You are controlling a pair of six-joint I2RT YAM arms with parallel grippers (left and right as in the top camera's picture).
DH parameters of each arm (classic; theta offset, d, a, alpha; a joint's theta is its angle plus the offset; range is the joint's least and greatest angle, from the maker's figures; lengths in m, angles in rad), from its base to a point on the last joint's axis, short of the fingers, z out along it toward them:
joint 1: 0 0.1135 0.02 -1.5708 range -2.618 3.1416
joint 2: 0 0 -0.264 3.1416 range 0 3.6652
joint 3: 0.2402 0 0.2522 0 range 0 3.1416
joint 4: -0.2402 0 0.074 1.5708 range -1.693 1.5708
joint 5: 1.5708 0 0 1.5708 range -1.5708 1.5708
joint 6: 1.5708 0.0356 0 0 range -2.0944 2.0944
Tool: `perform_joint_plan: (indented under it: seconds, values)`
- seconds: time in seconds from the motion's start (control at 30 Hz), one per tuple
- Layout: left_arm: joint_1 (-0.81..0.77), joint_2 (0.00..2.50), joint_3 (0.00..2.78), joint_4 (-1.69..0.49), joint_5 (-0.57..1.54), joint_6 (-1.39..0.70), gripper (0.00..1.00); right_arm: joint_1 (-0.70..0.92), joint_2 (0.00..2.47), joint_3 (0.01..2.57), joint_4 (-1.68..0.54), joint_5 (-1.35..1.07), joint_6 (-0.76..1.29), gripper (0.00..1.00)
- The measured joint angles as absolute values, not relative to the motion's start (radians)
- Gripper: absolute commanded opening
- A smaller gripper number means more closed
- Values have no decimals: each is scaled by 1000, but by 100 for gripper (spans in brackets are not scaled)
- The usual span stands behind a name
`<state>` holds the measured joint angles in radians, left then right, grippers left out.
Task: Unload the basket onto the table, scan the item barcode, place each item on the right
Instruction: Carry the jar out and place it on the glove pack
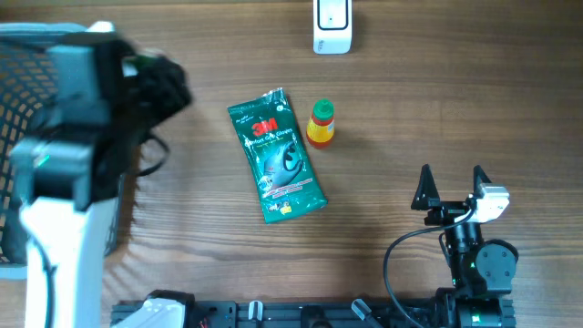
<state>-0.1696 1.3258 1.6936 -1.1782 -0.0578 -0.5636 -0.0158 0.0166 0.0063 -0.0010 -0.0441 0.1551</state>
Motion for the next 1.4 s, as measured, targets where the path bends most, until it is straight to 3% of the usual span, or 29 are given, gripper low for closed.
perform_joint_plan:
  seconds: [0.13,0.37,0.93,1.2,1.27,1.33,1.4]
  values:
    - [-292,1490,1691,-1225,-81,-625,64,-15,17,6,-1,-44,155,100]
    - [-361,1703,1659,-1232,-86,-666,64,-16,17,6,-1,-44,155,100]
    - [-373,1992,1653,-1008,-25,-750,69,-15,17,6,-1,-44,155,100]
    - [-453,2093,1653,-952,-12,-755,70,-16,17,6,-1,-44,155,100]
    - [-474,2130,1653,-955,-6,-756,77,-16,17,6,-1,-44,155,100]
    - [-483,2149,1653,-960,-7,-760,95,-15,17,6,-1,-44,155,100]
    - [-483,2150,1653,-979,-6,-769,100,-16,17,6,-1,-44,155,100]
